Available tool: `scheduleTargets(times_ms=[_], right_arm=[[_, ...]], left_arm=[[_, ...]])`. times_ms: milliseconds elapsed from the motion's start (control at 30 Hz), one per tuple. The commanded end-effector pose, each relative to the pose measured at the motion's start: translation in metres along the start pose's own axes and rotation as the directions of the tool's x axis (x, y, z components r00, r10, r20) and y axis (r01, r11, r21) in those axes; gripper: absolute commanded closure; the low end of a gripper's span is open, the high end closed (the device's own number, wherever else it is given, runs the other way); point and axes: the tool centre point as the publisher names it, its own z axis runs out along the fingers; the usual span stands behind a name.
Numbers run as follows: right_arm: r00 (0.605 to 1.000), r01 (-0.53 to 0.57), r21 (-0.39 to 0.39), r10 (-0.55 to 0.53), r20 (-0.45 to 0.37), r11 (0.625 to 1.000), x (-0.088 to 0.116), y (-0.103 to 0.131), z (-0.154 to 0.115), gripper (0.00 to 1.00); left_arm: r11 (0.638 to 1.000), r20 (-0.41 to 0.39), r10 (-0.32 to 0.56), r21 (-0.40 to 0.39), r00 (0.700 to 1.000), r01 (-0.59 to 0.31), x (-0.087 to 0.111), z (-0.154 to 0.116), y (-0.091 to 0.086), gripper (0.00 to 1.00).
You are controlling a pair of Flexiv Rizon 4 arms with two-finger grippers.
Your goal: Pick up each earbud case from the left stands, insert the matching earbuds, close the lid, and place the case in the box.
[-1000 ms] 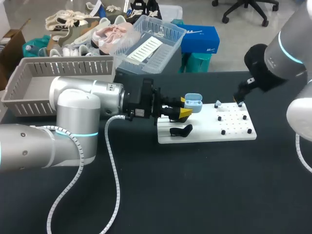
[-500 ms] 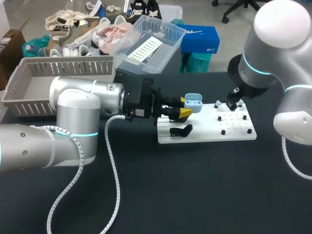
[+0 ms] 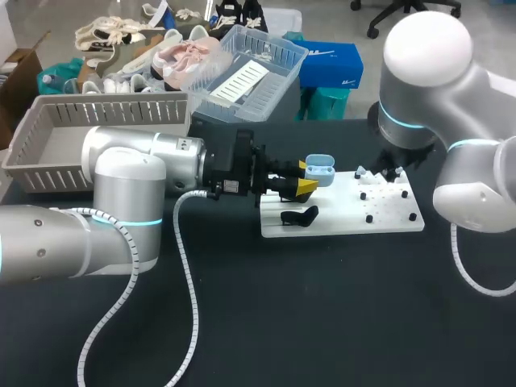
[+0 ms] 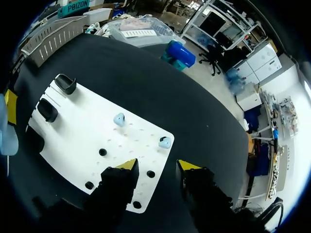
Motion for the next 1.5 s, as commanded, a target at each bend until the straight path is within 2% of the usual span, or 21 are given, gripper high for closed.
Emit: scheduleTargets(times_ms=[33, 67, 133, 267, 400, 500, 1167, 1267, 1500], right_arm=[[1.0, -0.005, -0.005, 0.005, -0.018, 1.0, -0.008, -0.003, 0.011, 0.37], [1.0, -0.005, -0.004, 0.005, -0.021, 1.0, -0.008, -0.003, 0.012, 0.35], [1.0, -0.003, -0.002, 0.003, -0.025, 1.0, -0.009, -0.004, 0.014, 0.39], [0.999, 0.006, 0.009, -0.006, -0.036, 1.0, -0.01, -0.005, 0.018, 0.35], [0.999, 0.012, 0.01, -0.012, -0.043, 1.0, -0.01, -0.005, 0.022, 0.47], [0.999, 0.014, 0.012, -0.014, -0.046, 1.0, -0.011, -0.006, 0.024, 0.51], [0.998, 0.016, 0.009, -0.015, -0.069, 1.0, -0.014, -0.009, 0.038, 0.55], [0.998, 0.016, 0.009, -0.015, -0.068, 1.0, -0.014, -0.009, 0.039, 0.62], [0.998, 0.017, 0.011, -0.016, -0.068, 1.0, -0.014, -0.01, 0.041, 0.61]], left_arm=[[1.0, 0.001, 0.001, -0.003, 1.0, -0.001, 0.0, 0.0, 0.0, 1.0], [1.0, 0.001, 0.001, -0.003, 1.0, -0.001, 0.0, 0.0, 0.0, 1.0], [1.0, 0.001, 0.001, -0.003, 1.0, -0.001, 0.0, 0.0, 0.0, 1.0], [1.0, 0.001, 0.001, -0.003, 1.0, -0.001, 0.0, 0.0, 0.0, 1.0], [1.0, 0.001, 0.001, -0.003, 1.0, -0.001, 0.0, 0.0, 0.0, 1.0], [1.0, 0.001, 0.001, -0.003, 1.0, -0.001, 0.0, 0.0, 0.0, 1.0], [1.0, 0.001, 0.001, -0.003, 1.0, -0.001, 0.0, 0.0, 0.0, 1.0], [1.0, 0.001, 0.001, -0.003, 1.0, -0.001, 0.0, 0.0, 0.0, 1.0], [1.0, 0.001, 0.001, -0.003, 1.0, -0.001, 0.0, 0.0, 0.0, 1.0]])
